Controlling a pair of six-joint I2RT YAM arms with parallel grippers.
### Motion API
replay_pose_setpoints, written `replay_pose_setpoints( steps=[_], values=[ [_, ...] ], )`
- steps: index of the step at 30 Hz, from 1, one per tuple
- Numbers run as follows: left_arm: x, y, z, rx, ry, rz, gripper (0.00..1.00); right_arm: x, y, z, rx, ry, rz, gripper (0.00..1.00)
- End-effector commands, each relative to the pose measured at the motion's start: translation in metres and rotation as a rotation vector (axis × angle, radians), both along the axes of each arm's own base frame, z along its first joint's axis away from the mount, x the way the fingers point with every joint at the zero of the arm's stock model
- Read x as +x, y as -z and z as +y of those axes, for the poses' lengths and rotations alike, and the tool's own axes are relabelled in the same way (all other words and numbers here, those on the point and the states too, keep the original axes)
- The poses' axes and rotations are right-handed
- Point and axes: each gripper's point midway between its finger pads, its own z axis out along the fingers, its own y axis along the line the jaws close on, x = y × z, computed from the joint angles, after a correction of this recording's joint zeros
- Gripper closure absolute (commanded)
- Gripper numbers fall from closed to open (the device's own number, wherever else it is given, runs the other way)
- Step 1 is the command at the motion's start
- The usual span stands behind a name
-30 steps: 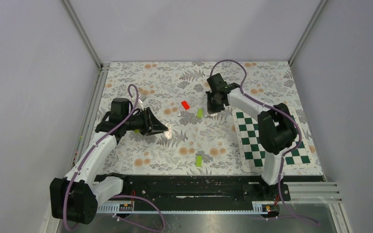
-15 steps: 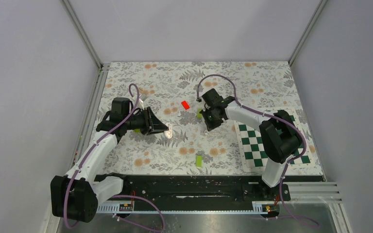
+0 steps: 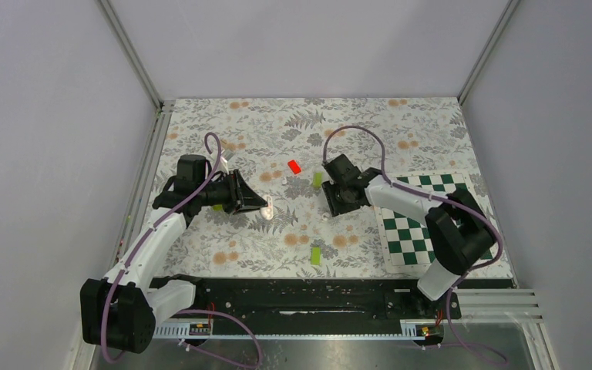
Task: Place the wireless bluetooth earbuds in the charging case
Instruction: Move the left earbud to the center of the board, then adjust the left earbud at the center of the board.
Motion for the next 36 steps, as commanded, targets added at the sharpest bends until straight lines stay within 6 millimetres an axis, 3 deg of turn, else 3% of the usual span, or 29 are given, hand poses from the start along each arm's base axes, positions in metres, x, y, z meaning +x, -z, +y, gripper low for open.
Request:
replay_pose_setpoints(
  steps=[1, 7, 13, 21, 31, 36],
  values=[
    [0.004, -0.009, -0.002, -0.026, 0.021, -0.048, 1.00, 0.005, -0.020, 0.013, 0.177, 0.239, -0.050, 0.54],
    [0.003, -0.008, -0.003, -0.029, 0.023, -0.042, 1.00, 0.003, -0.010, 0.029, 0.301, 0.352, -0.032, 0.49],
    [0.002, -0.008, -0.002, -0.027, 0.020, -0.044, 1.00, 0.013, -0.004, 0.036, 0.265, 0.350, -0.030, 0.49],
    [0.002, -0.005, -0.002, -0.024, 0.021, -0.037, 1.00, 0.008, 0.015, 0.009, 0.101, 0.334, -0.033, 0.50],
    [0.004, -0.002, -0.002, -0.025, 0.021, -0.027, 1.00, -0.004, 0.007, -0.028, -0.012, 0.334, -0.093, 0.52],
    [0.003, 0.000, -0.003, -0.026, 0.022, -0.021, 1.00, -0.010, 0.012, -0.030, -0.009, 0.339, -0.074, 0.52]
  ],
)
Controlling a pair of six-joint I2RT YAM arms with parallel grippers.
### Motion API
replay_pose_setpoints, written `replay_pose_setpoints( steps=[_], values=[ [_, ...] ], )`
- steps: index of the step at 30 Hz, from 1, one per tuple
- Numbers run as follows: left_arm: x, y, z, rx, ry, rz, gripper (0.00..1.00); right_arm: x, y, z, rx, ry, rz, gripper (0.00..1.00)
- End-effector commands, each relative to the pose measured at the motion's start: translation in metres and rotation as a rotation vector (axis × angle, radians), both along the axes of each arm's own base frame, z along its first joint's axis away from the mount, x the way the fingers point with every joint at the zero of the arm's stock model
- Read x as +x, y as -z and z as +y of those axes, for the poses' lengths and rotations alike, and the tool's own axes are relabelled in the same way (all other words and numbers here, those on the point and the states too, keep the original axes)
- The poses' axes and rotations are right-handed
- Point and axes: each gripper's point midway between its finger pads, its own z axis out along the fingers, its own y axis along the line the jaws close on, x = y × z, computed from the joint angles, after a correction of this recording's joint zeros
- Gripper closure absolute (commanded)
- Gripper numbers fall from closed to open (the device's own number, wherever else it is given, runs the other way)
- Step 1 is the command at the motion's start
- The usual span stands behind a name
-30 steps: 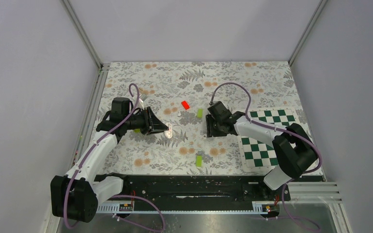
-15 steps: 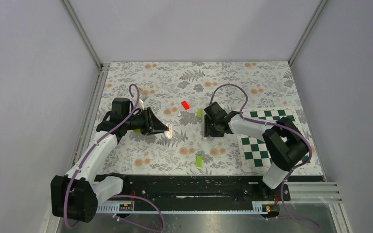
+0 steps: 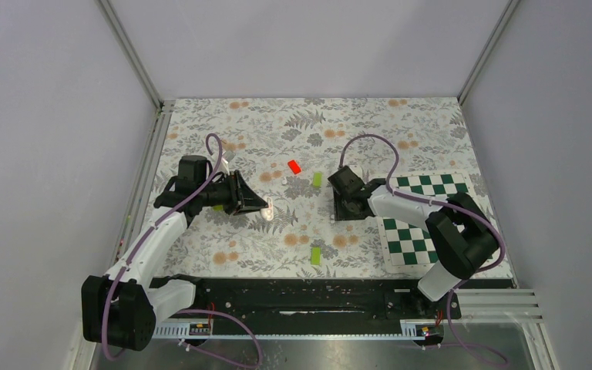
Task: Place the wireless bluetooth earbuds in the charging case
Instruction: Adjust the left earbud at the center of the board, then pick up the left earbud from the center of the board.
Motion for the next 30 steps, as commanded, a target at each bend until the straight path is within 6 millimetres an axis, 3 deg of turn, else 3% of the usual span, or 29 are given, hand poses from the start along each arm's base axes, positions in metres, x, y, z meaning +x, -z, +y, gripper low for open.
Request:
replay_pose_setpoints(
  steps=[1, 12, 15, 24, 30],
  values=[
    [0.003, -0.006, -0.002, -0.027, 0.018, -0.042, 1.00, -0.005, -0.004, -0.011, -0.030, 0.010, -0.009, 0.52],
    [0.003, -0.006, -0.003, -0.030, 0.024, -0.038, 1.00, 0.000, -0.044, -0.004, 0.070, 0.040, -0.100, 0.55],
    [0.003, -0.005, -0.003, -0.027, 0.023, -0.035, 1.00, 0.000, -0.046, -0.004, 0.078, 0.041, -0.106, 0.55],
    [0.003, -0.004, -0.003, -0.030, 0.025, -0.034, 1.00, 0.001, -0.023, 0.017, 0.148, 0.038, -0.043, 0.55],
    [0.003, -0.004, -0.003, -0.032, 0.025, -0.028, 1.00, 0.006, -0.006, 0.017, 0.145, 0.062, -0.005, 0.56]
  ],
)
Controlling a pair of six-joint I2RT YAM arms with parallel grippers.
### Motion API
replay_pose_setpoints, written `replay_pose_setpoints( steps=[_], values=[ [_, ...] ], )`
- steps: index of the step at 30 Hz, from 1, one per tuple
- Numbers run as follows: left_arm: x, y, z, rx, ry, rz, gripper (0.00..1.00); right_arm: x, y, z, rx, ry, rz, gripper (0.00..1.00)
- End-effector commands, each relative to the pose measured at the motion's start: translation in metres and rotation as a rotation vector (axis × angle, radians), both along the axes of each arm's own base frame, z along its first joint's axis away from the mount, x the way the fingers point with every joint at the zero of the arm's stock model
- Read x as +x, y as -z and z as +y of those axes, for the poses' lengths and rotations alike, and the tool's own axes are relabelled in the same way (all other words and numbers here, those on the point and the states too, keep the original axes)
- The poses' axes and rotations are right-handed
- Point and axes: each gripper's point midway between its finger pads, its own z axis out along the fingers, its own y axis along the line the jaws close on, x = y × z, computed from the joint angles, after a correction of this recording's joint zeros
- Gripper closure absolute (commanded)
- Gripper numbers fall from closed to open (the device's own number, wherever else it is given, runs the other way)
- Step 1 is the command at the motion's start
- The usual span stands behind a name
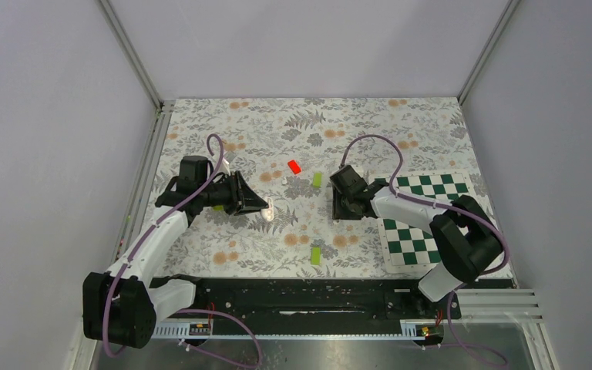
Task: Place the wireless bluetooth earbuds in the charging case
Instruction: Pick up the left earbud from the center of the board.
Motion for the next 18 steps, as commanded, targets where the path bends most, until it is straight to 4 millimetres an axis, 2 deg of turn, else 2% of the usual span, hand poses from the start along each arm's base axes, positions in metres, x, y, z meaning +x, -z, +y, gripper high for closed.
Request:
replay_pose_setpoints(
  steps=[1, 7, 18],
  values=[
    [0.002, -0.008, -0.003, -0.031, 0.022, -0.040, 1.00, 0.009, 0.003, 0.004, 0.040, 0.034, 0.001, 0.57],
    [0.005, -0.006, -0.003, -0.025, 0.019, -0.033, 1.00, 0.004, 0.005, 0.002, 0.053, 0.030, 0.015, 0.58],
    [0.005, -0.004, -0.002, -0.020, 0.017, -0.032, 1.00, -0.006, 0.023, 0.007, 0.091, 0.034, 0.069, 0.63]
  ],
)
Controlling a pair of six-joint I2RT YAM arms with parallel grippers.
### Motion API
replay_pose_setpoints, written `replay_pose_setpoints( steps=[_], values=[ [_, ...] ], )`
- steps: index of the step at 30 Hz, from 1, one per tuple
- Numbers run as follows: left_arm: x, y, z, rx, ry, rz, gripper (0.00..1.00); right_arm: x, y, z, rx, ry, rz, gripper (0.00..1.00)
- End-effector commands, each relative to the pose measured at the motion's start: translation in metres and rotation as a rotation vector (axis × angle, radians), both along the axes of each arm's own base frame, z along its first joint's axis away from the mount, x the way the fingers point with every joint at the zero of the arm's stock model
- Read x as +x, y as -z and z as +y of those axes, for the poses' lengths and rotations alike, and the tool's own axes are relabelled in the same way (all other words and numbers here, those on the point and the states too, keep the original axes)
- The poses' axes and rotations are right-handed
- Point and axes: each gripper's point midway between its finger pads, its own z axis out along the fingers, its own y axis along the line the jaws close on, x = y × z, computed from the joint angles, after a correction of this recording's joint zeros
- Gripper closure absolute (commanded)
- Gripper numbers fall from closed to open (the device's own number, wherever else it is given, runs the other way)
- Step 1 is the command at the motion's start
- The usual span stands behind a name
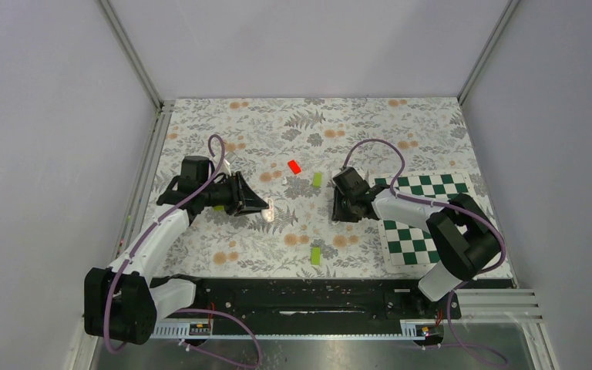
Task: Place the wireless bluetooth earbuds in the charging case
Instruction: Pick up the left earbud from the center of the board.
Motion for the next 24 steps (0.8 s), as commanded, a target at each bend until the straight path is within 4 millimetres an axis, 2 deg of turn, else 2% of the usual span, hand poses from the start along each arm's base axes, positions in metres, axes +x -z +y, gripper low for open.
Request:
replay_pose_setpoints(
  steps=[1, 13, 18, 24],
  values=[
    [0.004, -0.010, -0.002, -0.024, 0.017, -0.056, 1.00, -0.003, 0.008, 0.001, 0.013, 0.010, 0.029, 0.64],
    [0.004, -0.006, -0.001, -0.016, 0.014, -0.055, 1.00, 0.000, -0.002, 0.006, 0.038, 0.008, 0.011, 0.82],
    [0.003, -0.004, -0.001, -0.012, 0.015, -0.053, 1.00, 0.000, -0.009, 0.007, 0.050, 0.013, -0.001, 0.98],
    [0.001, -0.004, -0.001, -0.020, 0.016, -0.058, 1.00, 0.002, -0.019, 0.007, 0.059, 0.020, -0.017, 0.97]
  ],
)
